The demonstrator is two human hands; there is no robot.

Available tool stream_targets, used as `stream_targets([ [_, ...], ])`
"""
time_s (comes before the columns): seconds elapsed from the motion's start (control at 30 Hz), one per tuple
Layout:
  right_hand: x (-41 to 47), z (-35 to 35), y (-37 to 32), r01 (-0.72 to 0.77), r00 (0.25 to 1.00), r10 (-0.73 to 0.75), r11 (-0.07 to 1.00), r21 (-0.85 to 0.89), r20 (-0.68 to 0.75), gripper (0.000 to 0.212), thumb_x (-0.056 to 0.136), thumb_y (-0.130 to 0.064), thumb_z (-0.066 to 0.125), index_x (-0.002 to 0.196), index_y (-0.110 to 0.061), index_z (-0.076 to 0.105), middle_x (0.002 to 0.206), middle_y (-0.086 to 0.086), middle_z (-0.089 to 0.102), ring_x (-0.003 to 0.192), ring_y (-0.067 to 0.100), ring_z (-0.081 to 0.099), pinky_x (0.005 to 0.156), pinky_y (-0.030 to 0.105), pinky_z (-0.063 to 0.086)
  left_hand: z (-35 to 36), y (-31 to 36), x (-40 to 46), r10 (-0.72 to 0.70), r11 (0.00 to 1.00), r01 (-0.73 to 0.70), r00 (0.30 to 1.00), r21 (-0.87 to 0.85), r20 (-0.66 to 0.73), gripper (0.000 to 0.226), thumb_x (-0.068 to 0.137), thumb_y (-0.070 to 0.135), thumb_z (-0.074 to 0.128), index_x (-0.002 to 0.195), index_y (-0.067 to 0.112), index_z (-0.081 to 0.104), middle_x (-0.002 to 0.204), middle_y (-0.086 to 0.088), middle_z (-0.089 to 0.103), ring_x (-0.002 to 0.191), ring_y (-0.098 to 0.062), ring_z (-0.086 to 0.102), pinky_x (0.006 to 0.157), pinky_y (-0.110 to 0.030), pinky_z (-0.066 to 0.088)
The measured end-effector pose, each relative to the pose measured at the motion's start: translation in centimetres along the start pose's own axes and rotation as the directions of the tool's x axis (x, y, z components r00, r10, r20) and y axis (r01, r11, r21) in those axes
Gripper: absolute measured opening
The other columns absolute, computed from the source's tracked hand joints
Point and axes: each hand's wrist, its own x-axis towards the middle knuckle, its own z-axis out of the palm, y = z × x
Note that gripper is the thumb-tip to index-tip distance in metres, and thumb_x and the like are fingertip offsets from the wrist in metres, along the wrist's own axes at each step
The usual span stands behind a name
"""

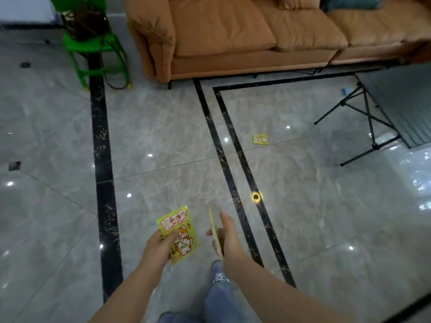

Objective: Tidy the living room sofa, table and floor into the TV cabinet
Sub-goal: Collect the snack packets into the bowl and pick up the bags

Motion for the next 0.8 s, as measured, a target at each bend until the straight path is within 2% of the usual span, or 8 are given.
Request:
stream_targets([
  [0.03,-0.3,-0.8,0.2,-0.004,1.0,0.004,1.0,0.023,0.001,0.05,0.094,-0.059,0.047,0.106,-0.015,0.068,0.075,0.001,0.058,0.063,0.016,0.056,0.067,0.03,0.045,0.8,0.3,-0.4,-0.008,1.0,0.008,1.0,0.019,0.018,0.013,0.095,0.012,0.062,0.102,0.02,0.07,0.099,-0.009,0.076,0.092,-0.029,0.072,0.089,-0.046,0.056],
  [0.07,-0.7,-1.8,0.2,0.03,1.0,-0.03,0.999,0.043,-0.001,0.04,0.096,-0.048,0.051,0.125,-0.023,0.062,0.086,0.001,0.064,0.073,0.021,0.065,0.074,0.035,0.053,1.8,0.7,-1.0,-0.016,0.999,0.014,0.999,0.039,0.04,0.013,0.095,0.011,0.062,0.102,0.019,0.069,0.097,-0.009,0.076,0.091,-0.028,0.072,0.088,-0.045,0.057],
  [0.13,-1.6,-3.3,0.1,0.099,0.995,-0.099,0.991,0.088,-0.009,0.048,0.096,-0.027,0.056,0.141,-0.039,0.044,0.108,0.003,0.068,0.1,0.03,0.07,0.094,0.048,0.054,3.5,1.3,-2.0,-0.036,0.997,0.032,0.997,0.068,0.066,0.014,0.095,0.011,0.061,0.104,0.017,0.069,0.096,-0.009,0.076,0.091,-0.028,0.073,0.088,-0.045,0.057],
  [0.17,-2.2,-4.0,-0.2,0.118,0.993,-0.118,0.987,0.104,-0.013,0.054,0.095,-0.022,0.059,0.143,-0.04,0.043,0.113,0.005,0.067,0.104,0.029,0.069,0.097,0.049,0.053,4.3,1.5,-2.4,-0.051,0.996,0.044,0.995,0.083,0.081,0.015,0.095,0.011,0.061,0.106,0.017,0.07,0.096,-0.009,0.076,0.091,-0.029,0.073,0.089,-0.046,0.057],
  [0.33,-5.5,-8.3,-2.7,0.177,0.98,-0.195,0.953,0.245,0.049,0.036,0.088,-0.012,0.071,0.124,-0.009,0.063,0.109,0.017,0.073,0.102,0.036,0.07,0.093,0.056,0.053,8.7,3.2,-5.5,-0.098,0.984,0.073,0.983,0.164,0.153,0.018,0.093,0.011,0.061,0.106,0.014,0.073,0.094,-0.012,0.077,0.091,-0.033,0.073,0.09,-0.053,0.056],
  [0.43,-7.0,-10.5,-4.5,0.172,0.978,-0.199,0.938,0.3,0.06,0.033,0.086,-0.012,0.073,0.116,0.0,0.068,0.108,0.022,0.072,0.102,0.038,0.07,0.095,0.055,0.053,10.9,4.7,-7.3,-0.124,0.98,0.091,0.976,0.178,0.181,0.018,0.091,0.018,0.065,0.106,0.014,0.074,0.094,-0.013,0.077,0.09,-0.033,0.073,0.091,-0.05,0.056],
  [0.67,-9.3,-15.6,-9.1,0.14,0.976,-0.186,0.936,0.323,0.116,0.03,0.094,-0.013,0.063,0.122,-0.003,0.064,0.114,0.019,0.071,0.11,0.037,0.067,0.101,0.058,0.048,15.3,9.4,-10.5,-0.152,0.973,0.12,0.976,0.199,0.157,0.023,0.094,0.029,0.06,0.105,0.012,0.07,0.091,-0.013,0.077,0.088,-0.033,0.073,0.093,-0.051,0.055],
  [0.8,-11.0,-17.6,-11.2,0.178,0.965,-0.22,0.948,0.262,0.14,0.029,0.093,-0.014,0.064,0.121,-0.005,0.066,0.112,0.017,0.072,0.107,0.035,0.068,0.098,0.056,0.051,16.9,11.9,-10.8,-0.132,0.962,0.09,0.98,0.257,0.151,0.033,0.093,0.04,0.056,0.117,0.018,0.066,0.098,-0.008,0.077,0.092,-0.029,0.074,0.093,-0.053,0.055],
])
